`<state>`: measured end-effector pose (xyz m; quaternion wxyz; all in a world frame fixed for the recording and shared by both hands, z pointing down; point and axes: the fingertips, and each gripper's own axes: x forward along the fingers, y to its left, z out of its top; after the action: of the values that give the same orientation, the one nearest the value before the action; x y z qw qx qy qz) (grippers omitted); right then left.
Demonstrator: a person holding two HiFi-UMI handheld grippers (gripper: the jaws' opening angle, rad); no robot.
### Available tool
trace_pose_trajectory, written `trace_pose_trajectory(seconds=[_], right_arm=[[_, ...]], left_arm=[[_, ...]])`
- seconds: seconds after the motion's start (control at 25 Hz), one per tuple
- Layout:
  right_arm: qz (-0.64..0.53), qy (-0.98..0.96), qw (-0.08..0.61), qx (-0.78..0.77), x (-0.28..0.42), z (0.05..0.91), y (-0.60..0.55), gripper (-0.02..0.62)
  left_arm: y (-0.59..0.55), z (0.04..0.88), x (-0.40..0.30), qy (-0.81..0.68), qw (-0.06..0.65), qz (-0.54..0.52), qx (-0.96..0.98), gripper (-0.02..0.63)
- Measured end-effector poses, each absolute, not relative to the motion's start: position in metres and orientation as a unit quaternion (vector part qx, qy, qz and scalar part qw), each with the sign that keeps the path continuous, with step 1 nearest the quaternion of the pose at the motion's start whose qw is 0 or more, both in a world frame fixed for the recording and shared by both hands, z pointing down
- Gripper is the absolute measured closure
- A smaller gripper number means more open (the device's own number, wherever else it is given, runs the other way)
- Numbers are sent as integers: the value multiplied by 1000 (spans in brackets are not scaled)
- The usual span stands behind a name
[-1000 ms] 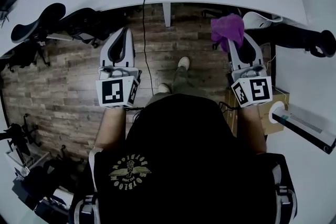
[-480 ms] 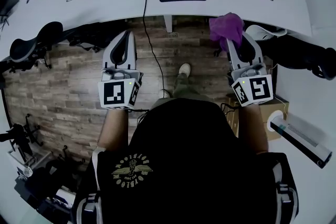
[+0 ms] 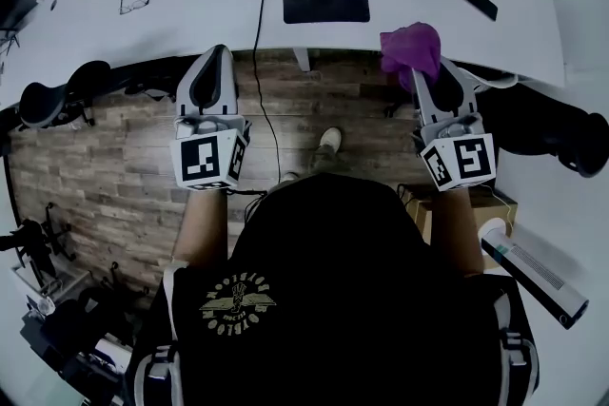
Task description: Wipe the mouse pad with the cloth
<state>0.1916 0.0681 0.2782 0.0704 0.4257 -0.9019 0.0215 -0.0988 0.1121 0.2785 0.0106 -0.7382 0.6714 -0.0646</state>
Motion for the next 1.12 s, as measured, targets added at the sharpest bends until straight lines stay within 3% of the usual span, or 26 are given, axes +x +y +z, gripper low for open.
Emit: trace_pose_trajectory(seconds=[0.44,1.12], right_arm=[[14,-915,52,400,210,262,26,505],[24,-914,69,400,178,278,-3,505]], left_arm=[[89,256,-85,699,26,-56,-713,604],[52,270,-110,687,11,-60,-724,604]])
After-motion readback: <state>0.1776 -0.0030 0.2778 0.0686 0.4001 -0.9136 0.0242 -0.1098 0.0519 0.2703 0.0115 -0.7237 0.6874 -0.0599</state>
